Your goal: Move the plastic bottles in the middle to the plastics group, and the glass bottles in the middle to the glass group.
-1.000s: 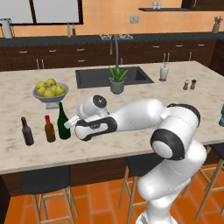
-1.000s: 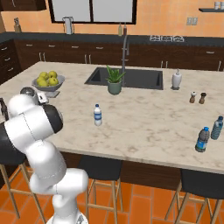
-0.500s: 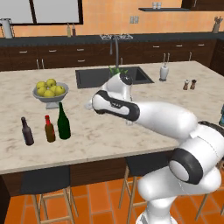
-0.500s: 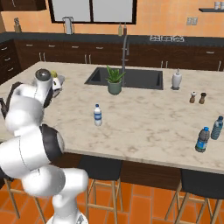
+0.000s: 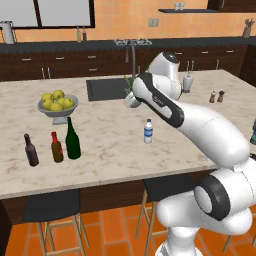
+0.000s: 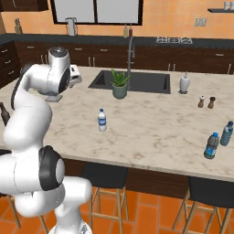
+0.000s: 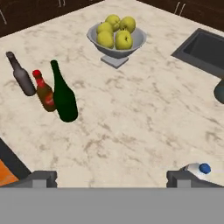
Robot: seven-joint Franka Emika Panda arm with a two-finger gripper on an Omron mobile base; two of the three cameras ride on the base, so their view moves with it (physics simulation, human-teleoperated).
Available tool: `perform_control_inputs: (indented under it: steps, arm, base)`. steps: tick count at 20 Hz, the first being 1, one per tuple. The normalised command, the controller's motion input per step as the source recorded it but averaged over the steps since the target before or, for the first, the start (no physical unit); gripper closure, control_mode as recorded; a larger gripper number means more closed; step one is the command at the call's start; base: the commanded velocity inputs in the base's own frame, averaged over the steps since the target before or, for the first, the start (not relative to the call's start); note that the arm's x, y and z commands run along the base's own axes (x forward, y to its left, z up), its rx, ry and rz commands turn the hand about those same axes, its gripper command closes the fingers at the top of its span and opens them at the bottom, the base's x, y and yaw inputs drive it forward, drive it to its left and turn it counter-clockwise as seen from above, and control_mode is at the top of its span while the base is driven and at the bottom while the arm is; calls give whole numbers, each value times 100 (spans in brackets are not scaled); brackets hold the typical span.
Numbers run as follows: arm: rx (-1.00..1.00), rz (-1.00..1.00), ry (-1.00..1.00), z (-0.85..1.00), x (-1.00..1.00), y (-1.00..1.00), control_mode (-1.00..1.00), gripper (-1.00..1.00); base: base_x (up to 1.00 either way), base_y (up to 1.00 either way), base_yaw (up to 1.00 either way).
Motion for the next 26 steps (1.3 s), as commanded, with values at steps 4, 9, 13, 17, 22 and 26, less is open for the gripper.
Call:
perform_control_inputs:
  steps: [4, 9, 13, 17, 22, 26]
  arm:
    - [-1, -18, 3, -45, 32, -76, -100, -100]
    - [0, -29, 6, -61, 28, -78, -100, -100]
    - [-2, -31, 6, -59, 13, -32, -100, -100]
    - [-8, -29, 13, -53, 47, -13, -100, -100]
    - [0, -24, 6, -51, 54, -27, -100, -100]
    - [4, -9, 0, -49, 71, -1, -100, -100]
  base:
    - [0, 0, 0]
    - [0, 0, 0]
    - [0, 0, 0]
    - [0, 0, 0]
    - [0, 0, 0]
    - [0, 0, 0]
